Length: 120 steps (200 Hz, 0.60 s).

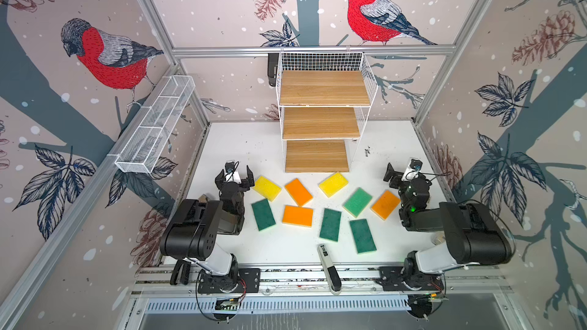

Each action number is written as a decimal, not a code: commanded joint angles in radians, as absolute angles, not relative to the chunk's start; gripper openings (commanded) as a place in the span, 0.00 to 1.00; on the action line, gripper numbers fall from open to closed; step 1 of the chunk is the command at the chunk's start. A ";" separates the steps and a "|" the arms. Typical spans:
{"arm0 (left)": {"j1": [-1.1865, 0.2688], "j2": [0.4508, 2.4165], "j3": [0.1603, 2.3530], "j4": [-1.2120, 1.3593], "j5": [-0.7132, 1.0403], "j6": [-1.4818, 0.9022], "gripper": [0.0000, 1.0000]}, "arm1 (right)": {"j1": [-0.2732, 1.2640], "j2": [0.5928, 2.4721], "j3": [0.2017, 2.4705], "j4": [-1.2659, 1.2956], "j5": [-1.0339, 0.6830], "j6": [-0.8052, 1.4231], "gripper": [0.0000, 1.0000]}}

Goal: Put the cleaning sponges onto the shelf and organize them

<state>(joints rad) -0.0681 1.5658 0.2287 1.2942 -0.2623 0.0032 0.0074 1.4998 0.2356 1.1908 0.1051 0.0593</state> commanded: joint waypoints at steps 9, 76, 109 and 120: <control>-0.066 1.563 0.228 1.327 -0.258 0.000 0.98 | 0.008 1.501 0.239 1.185 0.106 0.072 0.99; -0.066 1.563 0.228 1.326 -0.258 0.000 0.98 | 0.008 1.500 0.239 1.187 0.104 0.072 0.99; -0.066 1.563 0.229 1.327 -0.258 0.000 0.98 | 0.005 1.499 0.239 1.186 0.099 0.074 0.99; -0.066 1.564 0.230 1.327 -0.258 0.000 0.98 | 0.003 1.501 0.239 1.185 0.098 0.074 1.00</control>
<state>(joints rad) -0.0681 1.5658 0.2287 1.2942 -0.2623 0.0032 0.0059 1.4998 0.2356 1.1908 0.1020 0.0593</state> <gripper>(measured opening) 0.978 0.994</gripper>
